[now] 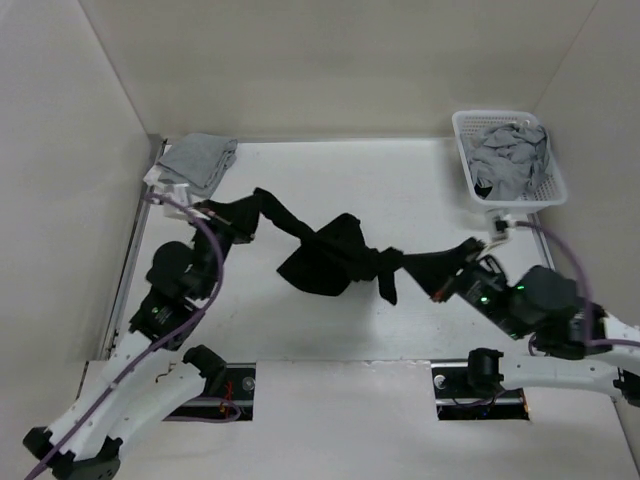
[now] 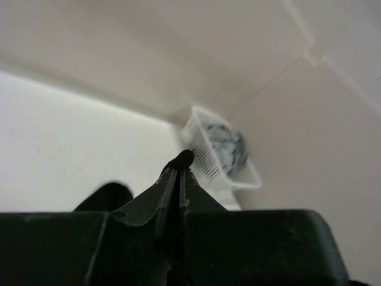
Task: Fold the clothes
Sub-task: Flatten the tank top out
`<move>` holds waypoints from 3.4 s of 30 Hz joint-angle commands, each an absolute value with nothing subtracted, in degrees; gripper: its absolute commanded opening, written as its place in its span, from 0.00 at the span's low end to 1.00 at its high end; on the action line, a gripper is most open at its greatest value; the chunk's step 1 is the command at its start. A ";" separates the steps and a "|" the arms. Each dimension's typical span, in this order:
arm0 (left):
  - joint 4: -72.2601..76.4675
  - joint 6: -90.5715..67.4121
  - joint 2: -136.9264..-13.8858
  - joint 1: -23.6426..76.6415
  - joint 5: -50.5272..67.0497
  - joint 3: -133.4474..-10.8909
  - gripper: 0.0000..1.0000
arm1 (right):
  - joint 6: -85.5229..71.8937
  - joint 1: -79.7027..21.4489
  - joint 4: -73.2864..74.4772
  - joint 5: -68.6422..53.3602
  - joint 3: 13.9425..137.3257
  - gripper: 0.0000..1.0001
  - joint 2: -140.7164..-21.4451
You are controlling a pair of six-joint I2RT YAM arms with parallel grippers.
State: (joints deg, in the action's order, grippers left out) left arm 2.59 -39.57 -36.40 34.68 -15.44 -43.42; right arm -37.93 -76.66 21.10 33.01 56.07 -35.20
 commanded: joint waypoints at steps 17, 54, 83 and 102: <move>15.09 -26.63 -45.32 32.67 -31.20 -65.84 0.04 | -8.33 -64.60 12.13 26.93 95.71 0.00 -58.52; -12.57 -46.83 -51.42 30.10 -17.25 -21.37 0.49 | -46.93 -27.90 3.15 14.68 21.28 0.48 -53.80; -10.35 -45.62 -41.42 27.11 -7.11 -29.08 0.04 | -45.79 -35.53 13.05 12.56 29.96 0.00 -42.31; -12.07 -43.85 -46.90 22.02 -8.88 -32.09 0.05 | -42.10 -30.21 9.52 4.23 34.10 0.01 -54.11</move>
